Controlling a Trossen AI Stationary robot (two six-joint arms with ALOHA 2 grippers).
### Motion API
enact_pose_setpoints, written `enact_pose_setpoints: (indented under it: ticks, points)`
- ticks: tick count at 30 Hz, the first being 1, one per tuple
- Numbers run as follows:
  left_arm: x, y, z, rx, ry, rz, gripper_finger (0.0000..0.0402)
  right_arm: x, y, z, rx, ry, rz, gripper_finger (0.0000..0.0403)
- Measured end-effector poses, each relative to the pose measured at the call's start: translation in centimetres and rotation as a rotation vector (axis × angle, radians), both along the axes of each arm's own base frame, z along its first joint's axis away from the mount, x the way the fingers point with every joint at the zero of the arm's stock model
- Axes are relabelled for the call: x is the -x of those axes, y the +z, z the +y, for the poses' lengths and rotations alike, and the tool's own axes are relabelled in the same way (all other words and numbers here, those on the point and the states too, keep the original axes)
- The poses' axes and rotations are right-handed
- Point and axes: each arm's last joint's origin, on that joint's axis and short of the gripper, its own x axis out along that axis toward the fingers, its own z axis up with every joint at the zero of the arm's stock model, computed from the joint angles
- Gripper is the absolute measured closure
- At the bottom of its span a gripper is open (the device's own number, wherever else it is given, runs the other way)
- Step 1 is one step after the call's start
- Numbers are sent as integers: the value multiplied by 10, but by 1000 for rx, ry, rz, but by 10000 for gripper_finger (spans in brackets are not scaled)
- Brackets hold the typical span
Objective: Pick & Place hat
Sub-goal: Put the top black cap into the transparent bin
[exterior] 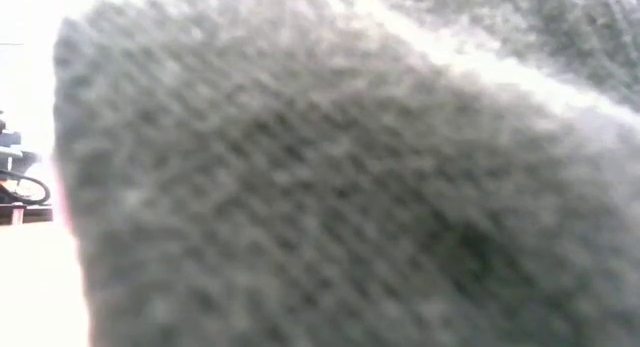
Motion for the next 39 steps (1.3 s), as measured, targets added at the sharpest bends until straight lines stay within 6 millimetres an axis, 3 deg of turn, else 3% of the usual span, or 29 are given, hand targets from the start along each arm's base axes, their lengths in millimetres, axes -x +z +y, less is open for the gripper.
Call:
enact_pose_setpoints:
  ticks: [4,8,16,25,33,39]
  points:
    - [-9,26,-9,35,17,-147,262,9,-5,4,-99,-42,72,220]
    - [-17,33,-18,54,25,-240,274,28,-6,2,-210,-223,235,220]
    - [-21,18,-32,59,-25,-238,280,65,-7,0,-396,-692,525,220]
    - [-17,-2,-38,73,-34,-180,280,74,-8,19,-452,-981,431,220]
    - [-14,-15,-38,73,-34,-143,280,100,-40,34,-498,-1139,629,220]
    - [-11,-22,-38,80,-21,-113,280,116,-74,32,-574,-1218,797,220]
